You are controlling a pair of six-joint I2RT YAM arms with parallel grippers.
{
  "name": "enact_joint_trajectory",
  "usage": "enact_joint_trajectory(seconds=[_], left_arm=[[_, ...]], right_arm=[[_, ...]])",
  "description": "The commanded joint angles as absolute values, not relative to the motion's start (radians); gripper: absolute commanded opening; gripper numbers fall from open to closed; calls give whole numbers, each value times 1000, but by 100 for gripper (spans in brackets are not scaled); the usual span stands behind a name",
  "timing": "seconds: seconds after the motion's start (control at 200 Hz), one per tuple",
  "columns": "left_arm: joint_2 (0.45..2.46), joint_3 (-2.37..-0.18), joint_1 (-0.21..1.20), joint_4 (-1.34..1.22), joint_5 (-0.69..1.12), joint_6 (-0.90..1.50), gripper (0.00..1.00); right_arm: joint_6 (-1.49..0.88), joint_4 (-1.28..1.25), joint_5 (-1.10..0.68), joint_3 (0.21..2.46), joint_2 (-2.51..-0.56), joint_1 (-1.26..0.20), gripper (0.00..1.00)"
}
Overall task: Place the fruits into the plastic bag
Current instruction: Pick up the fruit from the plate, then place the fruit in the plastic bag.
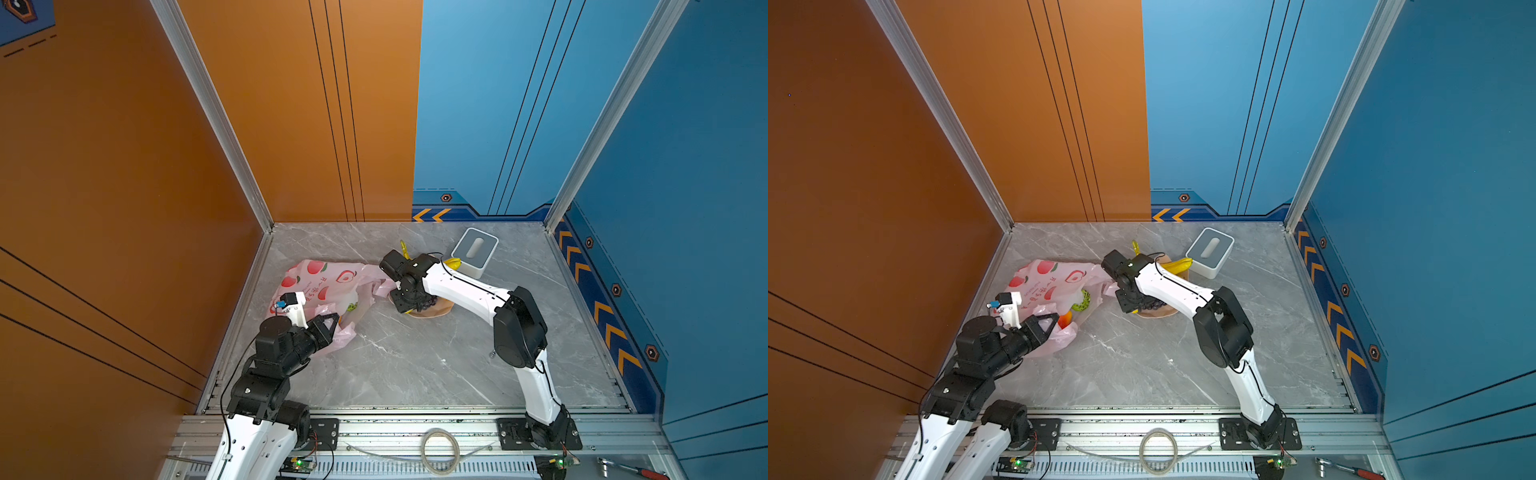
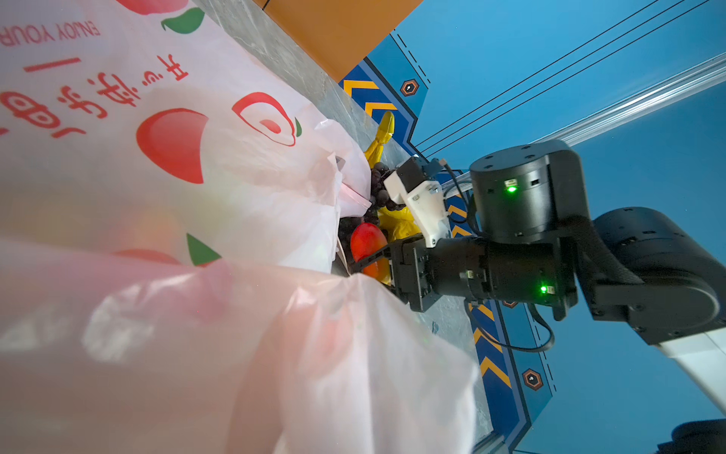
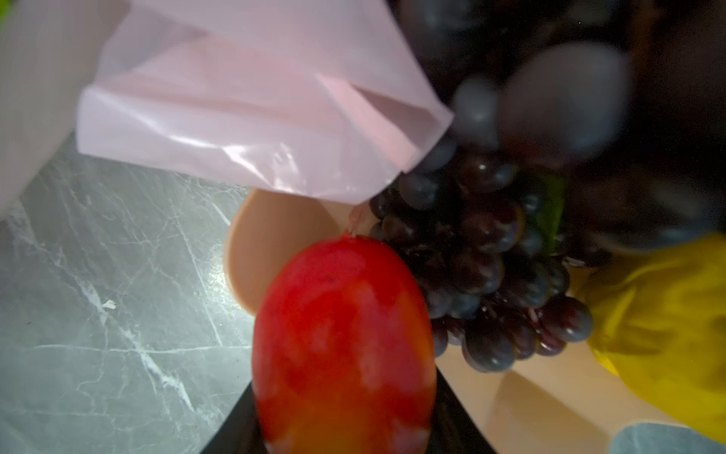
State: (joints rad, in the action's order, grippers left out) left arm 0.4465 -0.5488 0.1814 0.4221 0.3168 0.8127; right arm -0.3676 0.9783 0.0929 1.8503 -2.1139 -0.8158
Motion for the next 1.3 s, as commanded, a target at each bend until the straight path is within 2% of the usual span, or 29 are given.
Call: enact_joint_trajectory(seconds=[0.0, 0.716, 0.926, 1.292], left_arm=[[455, -537, 172, 413, 342, 808, 0], [468, -548, 171, 404, 353, 810, 0], [469, -551, 172, 408, 356, 808, 0], [468, -561, 171, 418, 359, 808, 0]], right_arm=[[-388, 991, 115, 1838, -2026, -808, 31], [-421, 930, -21, 1680, -1730, -804, 32], [-432, 894, -135, 1680, -1678, -804, 32], [-486, 779, -432, 1707, -1685, -809, 32]])
